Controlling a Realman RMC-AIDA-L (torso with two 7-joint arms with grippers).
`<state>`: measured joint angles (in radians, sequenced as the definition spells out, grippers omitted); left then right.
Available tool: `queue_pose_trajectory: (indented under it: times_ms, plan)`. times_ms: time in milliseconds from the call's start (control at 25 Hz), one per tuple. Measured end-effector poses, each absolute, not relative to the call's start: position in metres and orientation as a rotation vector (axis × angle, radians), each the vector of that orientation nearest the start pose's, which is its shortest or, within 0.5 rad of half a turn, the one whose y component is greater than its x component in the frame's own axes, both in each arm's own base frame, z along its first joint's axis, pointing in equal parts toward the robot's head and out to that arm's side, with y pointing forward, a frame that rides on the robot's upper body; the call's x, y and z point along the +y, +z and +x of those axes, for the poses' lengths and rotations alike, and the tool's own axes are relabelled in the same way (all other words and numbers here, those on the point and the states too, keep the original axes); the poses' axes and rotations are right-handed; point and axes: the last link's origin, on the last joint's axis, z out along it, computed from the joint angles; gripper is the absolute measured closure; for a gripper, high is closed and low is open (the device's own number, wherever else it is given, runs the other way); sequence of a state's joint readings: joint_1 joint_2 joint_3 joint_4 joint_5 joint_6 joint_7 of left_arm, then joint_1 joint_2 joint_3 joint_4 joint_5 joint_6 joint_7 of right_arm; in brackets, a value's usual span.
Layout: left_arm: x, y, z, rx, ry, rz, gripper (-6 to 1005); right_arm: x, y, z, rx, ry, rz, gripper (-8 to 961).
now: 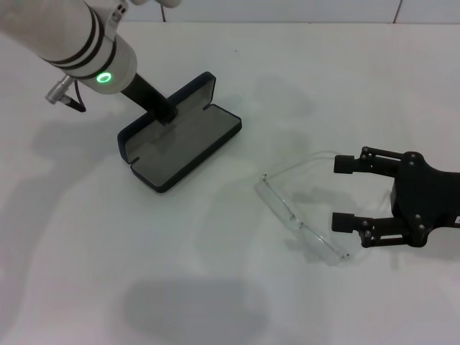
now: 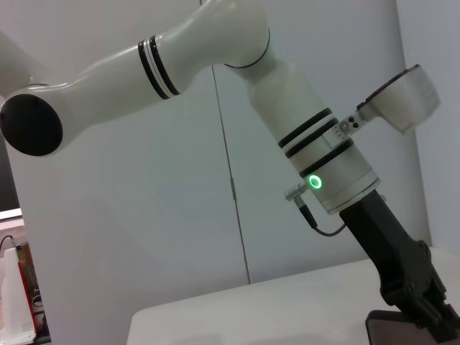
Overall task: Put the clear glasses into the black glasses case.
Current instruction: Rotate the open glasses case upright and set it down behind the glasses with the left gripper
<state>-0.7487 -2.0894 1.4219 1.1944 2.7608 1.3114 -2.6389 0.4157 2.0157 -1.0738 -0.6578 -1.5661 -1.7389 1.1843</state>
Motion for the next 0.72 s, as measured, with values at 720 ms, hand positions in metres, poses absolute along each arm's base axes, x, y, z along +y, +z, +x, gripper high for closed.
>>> queue_pose_trajectory:
  times_ms: [720]
  plan:
    - [0.407, -0.031, -0.128, -0.006, 0.378, -2.604, 785, 0.282, 0.001, 0.241, 0.296, 1.102, -2.825, 100]
